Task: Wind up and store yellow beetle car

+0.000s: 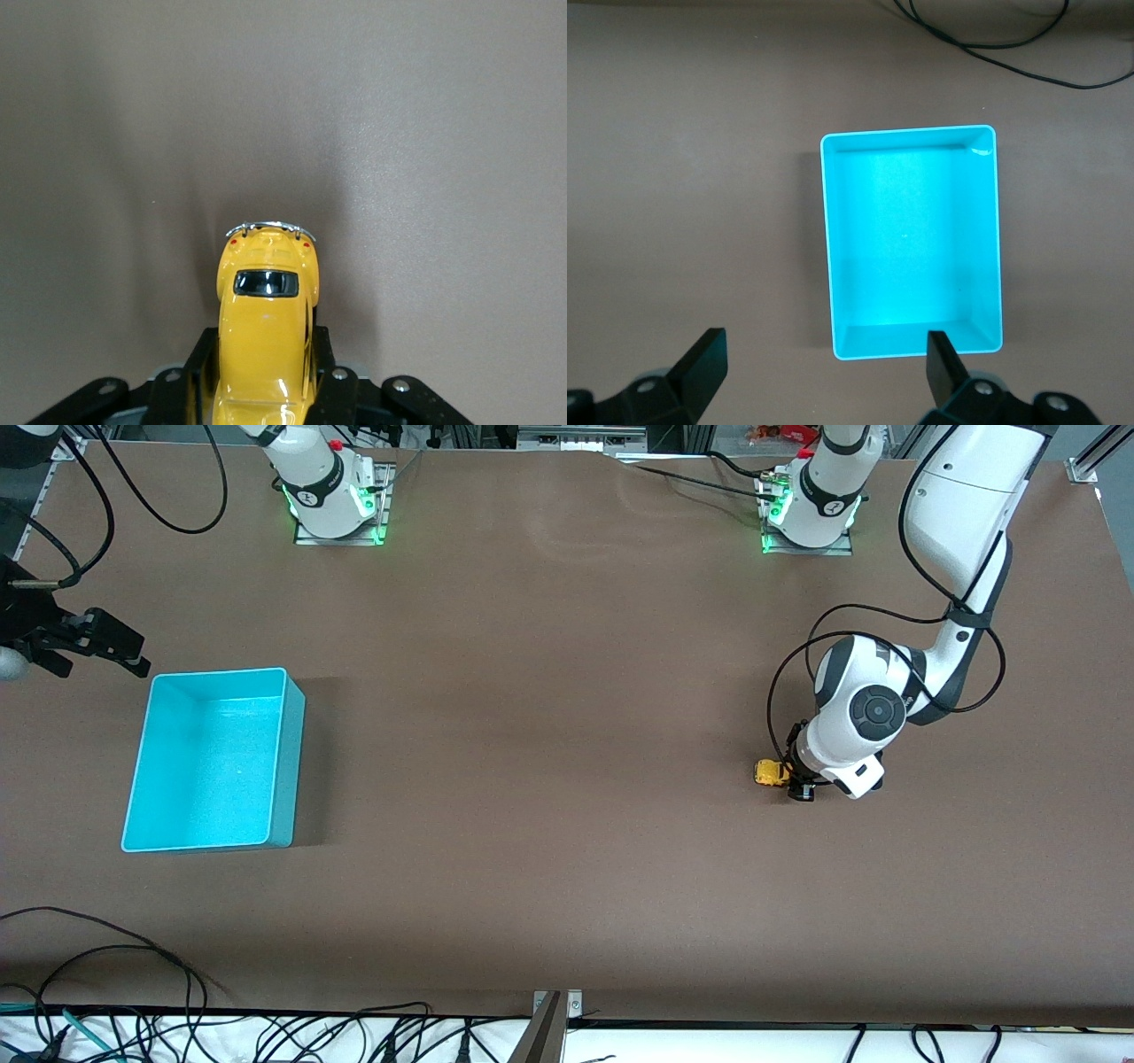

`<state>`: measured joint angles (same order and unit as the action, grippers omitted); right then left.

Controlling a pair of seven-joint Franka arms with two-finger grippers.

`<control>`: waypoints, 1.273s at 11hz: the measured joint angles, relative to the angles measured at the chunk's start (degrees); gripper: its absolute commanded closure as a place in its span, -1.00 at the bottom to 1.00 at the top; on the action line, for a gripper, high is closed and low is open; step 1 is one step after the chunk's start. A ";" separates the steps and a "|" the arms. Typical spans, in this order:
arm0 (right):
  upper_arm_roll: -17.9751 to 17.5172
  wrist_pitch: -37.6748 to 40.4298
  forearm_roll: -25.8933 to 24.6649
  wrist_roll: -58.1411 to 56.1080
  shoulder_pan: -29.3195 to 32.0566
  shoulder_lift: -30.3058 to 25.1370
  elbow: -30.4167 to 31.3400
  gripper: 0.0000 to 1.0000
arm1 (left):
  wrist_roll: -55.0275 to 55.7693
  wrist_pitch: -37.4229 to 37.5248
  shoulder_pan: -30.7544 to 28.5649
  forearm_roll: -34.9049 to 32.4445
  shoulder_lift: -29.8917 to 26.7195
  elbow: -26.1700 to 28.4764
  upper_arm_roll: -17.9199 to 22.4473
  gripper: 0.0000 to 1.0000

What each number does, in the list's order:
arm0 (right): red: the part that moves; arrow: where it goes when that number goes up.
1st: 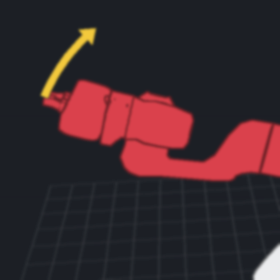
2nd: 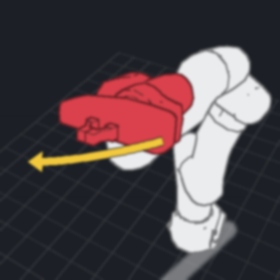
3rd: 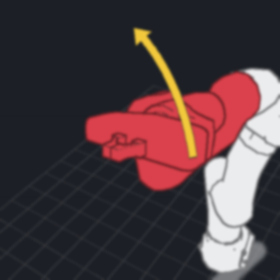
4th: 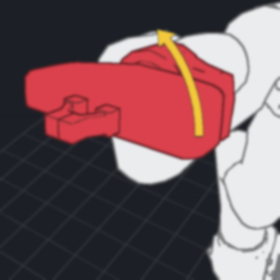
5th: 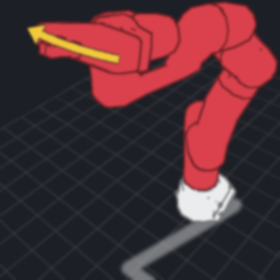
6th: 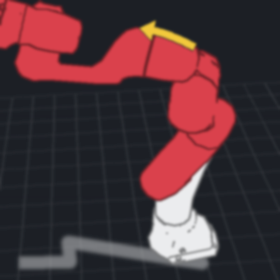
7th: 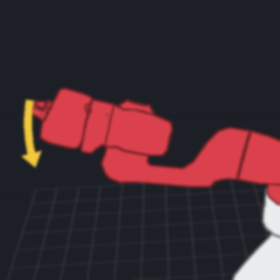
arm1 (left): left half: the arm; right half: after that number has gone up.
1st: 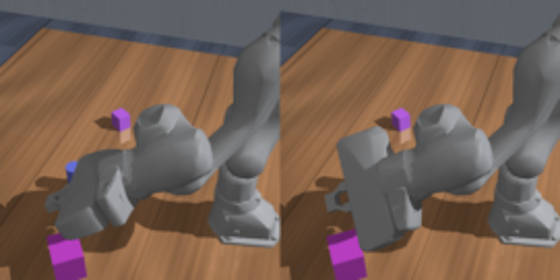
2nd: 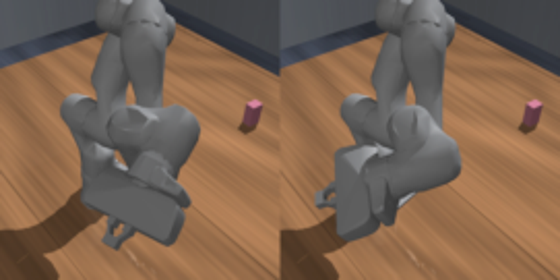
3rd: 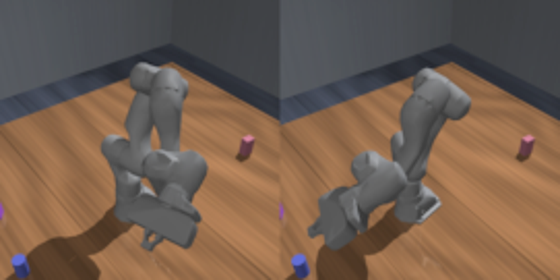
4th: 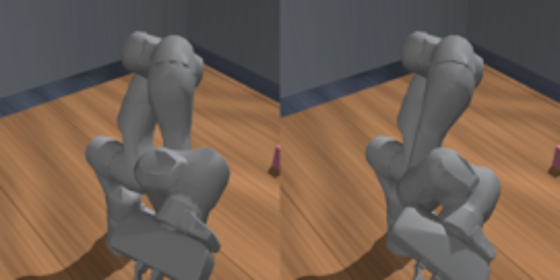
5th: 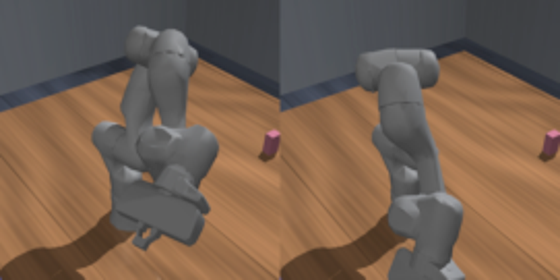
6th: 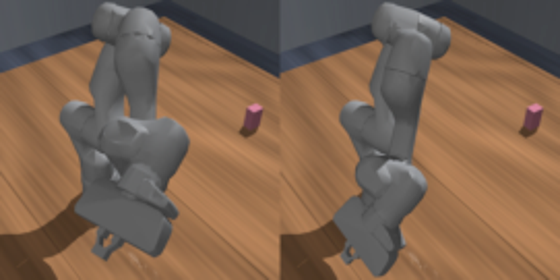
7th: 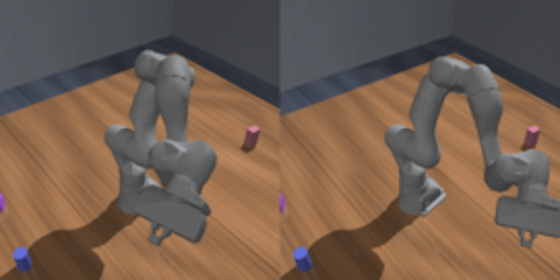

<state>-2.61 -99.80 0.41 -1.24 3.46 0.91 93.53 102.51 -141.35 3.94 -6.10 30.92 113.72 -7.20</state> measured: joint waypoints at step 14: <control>0.00 0.00 0.00 0.00 0.00 0.00 0.00 -1.00 | -6.06 0.27 -0.56 -1.12 0.26 -0.42 6.56 1.00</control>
<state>-2.61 -99.80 0.41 -1.24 3.46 0.91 93.53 96.46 -141.08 3.38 -7.21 31.18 113.29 -0.65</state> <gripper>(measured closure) 0.000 0.546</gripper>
